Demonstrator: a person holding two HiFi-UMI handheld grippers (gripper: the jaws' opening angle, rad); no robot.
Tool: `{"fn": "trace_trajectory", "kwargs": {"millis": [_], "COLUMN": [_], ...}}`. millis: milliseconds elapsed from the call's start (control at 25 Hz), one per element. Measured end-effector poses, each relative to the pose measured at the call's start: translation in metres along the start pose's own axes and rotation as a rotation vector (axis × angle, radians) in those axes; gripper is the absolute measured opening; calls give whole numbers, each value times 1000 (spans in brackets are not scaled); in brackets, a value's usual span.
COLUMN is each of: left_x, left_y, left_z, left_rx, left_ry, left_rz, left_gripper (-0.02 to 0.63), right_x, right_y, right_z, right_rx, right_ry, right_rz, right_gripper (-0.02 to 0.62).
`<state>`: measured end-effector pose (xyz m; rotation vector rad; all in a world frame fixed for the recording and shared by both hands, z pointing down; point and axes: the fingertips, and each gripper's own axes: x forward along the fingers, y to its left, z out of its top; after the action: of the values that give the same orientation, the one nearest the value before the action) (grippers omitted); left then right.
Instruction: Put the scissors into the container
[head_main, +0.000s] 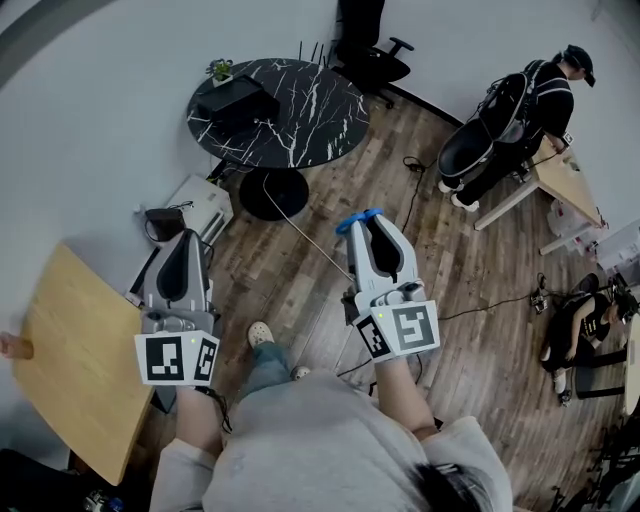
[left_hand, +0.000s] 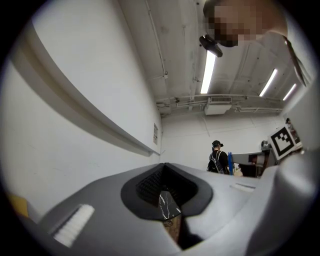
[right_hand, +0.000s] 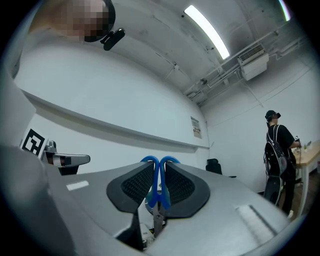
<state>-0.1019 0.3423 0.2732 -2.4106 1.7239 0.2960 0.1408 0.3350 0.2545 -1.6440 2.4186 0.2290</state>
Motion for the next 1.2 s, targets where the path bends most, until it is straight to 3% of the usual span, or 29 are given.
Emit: {"fn": "trace_trajectory", "kwargs": {"millis": [800,1200], "left_x": [160,202], "left_y": [78,115], "left_z": [-40,-64], "left_rx": [3,-39], "left_ry": [-6,5], "left_rz": [-81,-94], "left_gripper": [60,60], "right_x": [160,202], "right_y": [-37,-33], "right_z": [-45,-63], "right_rx": [-3,-6], "right_ry": [8,10], "right_rz": [-70,-82], "right_gripper": [74,74]}}
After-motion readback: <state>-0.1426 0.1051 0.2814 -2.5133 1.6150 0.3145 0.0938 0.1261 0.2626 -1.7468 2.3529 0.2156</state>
